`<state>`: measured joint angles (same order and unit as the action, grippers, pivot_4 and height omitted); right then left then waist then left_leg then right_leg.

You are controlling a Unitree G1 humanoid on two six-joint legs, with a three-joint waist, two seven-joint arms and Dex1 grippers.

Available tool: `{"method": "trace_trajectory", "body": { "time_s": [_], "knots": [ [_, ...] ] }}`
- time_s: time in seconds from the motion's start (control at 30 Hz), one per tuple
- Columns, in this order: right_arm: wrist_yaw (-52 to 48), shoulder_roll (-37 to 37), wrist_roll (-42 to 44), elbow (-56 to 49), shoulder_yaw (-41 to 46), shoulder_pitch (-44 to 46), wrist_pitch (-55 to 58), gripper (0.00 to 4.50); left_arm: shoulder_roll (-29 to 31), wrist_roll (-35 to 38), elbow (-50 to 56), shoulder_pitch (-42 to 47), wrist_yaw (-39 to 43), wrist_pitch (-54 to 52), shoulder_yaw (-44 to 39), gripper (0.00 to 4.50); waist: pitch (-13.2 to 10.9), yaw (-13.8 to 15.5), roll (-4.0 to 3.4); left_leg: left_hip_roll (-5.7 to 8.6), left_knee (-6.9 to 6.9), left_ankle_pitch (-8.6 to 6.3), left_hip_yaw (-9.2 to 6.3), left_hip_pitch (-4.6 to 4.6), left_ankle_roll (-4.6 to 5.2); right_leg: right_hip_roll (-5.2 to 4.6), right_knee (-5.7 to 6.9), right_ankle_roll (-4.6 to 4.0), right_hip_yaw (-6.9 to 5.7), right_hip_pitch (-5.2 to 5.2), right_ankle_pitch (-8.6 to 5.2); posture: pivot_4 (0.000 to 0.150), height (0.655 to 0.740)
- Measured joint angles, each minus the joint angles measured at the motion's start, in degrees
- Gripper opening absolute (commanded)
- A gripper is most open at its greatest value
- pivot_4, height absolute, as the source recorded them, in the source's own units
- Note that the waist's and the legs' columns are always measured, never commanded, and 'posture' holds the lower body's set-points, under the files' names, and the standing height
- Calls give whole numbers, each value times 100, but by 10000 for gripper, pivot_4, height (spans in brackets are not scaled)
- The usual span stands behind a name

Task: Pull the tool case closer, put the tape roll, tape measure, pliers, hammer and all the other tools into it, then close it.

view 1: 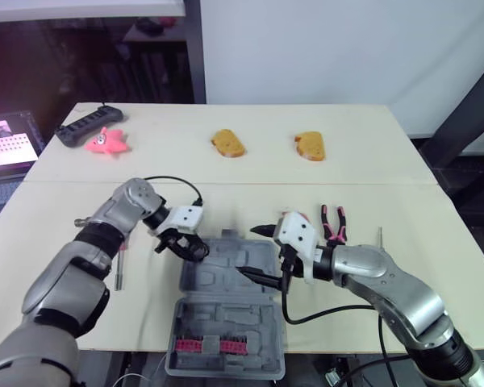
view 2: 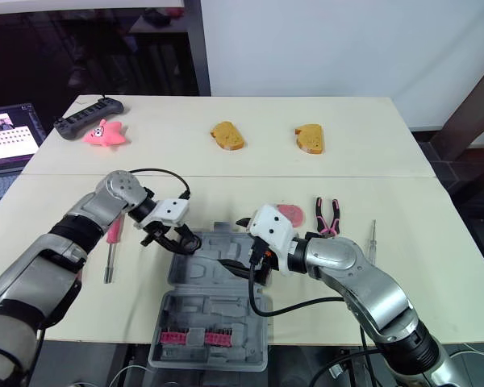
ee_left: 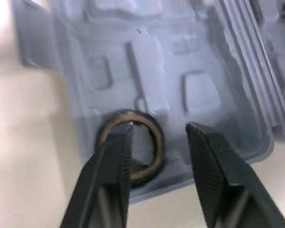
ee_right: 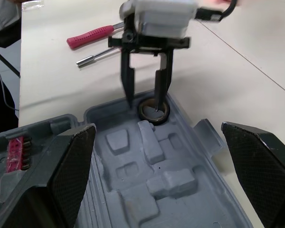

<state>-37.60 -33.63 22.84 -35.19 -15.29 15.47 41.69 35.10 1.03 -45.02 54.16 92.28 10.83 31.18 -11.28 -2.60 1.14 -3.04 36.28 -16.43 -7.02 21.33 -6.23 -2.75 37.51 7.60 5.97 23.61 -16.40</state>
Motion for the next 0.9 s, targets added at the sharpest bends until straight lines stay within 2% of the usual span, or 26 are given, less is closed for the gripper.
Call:
{"method": "trace_trajectory", "body": {
  "time_s": [0.13, 0.27, 0.57, 0.77, 0.9],
  "knots": [
    [0, -1, 0, -2, 17, -68, 0, 45000, 173, 227, 300, -26, 0, -182, -110, 19688, 0, -14, 0, 0, -2, 0, -1, -2, 1, 1, 1, 0, 0, 0, 0, 1500, 7400],
    [13, 0, -4, -4, 25, -80, 0, 45000, 228, 445, 423, -385, -94, -402, -638, 19688, 0, -17, 0, 0, -1, 0, -3, -2, 1, 1, 1, 0, 0, 1, 0, 1500, 7400],
    [138, 78, -7, -11, 32, -116, 6, 45000, 64, 962, 989, -1537, -1010, -1057, -1869, 19688, 0, 0, 0, 0, 2, 0, -6, -1, 0, 0, 4, 0, -3, -1, 0, 1500, 7400],
    [185, 115, -10, -17, 30, -118, 14, 45000, -22, 1109, 1616, -2023, -1376, -1440, -2164, 19688, 2, 3, -3, 0, 4, 0, -6, -4, 0, 0, 4, 0, -4, -4, 0, 1500, 7400],
    [198, 120, -15, -17, 29, -118, 13, 45000, -81, 1077, 1668, -2282, -1494, -1427, -2150, 19688, 2, 0, -3, 0, 4, 0, -7, -3, 0, 1, 4, 0, -4, -3, 0, 1500, 7400]
  ]
}}
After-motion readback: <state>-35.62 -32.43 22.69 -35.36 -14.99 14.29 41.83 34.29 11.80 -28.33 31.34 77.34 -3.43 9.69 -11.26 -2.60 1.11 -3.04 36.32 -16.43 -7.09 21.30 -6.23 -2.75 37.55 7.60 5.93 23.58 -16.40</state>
